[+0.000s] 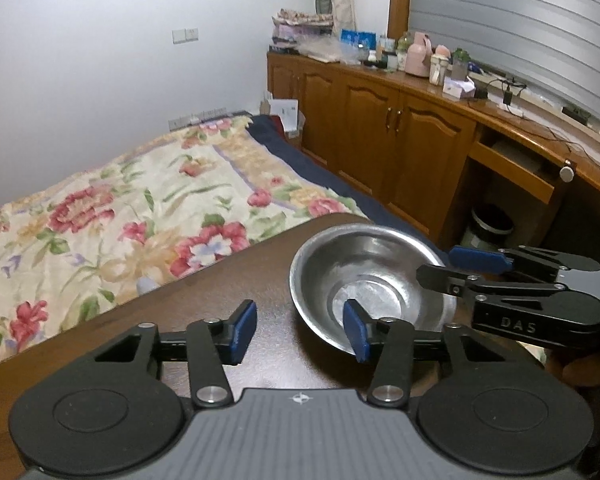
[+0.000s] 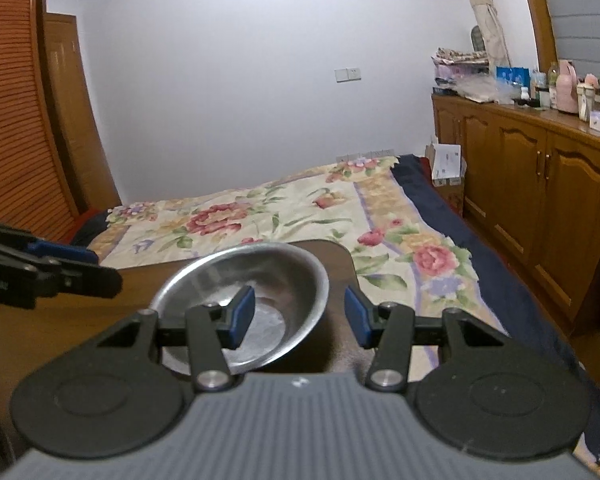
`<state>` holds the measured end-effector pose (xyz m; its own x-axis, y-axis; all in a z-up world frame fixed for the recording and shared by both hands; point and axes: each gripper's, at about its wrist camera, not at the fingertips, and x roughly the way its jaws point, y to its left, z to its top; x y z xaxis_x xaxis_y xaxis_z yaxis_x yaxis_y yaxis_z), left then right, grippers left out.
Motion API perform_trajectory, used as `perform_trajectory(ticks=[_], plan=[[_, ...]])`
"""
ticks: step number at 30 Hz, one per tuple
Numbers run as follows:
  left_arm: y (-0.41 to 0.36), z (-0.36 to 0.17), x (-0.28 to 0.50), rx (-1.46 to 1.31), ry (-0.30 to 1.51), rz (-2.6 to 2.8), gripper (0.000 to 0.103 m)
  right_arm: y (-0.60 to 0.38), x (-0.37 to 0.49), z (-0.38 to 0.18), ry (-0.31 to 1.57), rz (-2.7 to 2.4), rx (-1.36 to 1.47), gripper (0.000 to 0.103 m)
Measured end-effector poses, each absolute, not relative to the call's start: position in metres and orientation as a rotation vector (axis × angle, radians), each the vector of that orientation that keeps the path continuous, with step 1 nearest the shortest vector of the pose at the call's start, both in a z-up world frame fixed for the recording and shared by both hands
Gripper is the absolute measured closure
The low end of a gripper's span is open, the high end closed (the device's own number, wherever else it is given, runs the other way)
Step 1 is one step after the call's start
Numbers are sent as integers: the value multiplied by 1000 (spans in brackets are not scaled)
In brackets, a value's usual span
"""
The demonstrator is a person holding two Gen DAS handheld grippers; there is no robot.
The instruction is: Organize plates and bowls
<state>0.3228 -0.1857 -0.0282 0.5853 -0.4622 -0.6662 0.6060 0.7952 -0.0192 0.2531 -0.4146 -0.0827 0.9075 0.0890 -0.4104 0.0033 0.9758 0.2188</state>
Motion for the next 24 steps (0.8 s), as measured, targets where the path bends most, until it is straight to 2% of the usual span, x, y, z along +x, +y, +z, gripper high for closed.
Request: perform_trajectory(ticks=[16,24], plan=[[-203,-52,356,206,803,-663,72,-417,262,-90,493,78,261,53],[-206,-57,360,207,822,-662,72,-415,266,-92,511,75,255,54]])
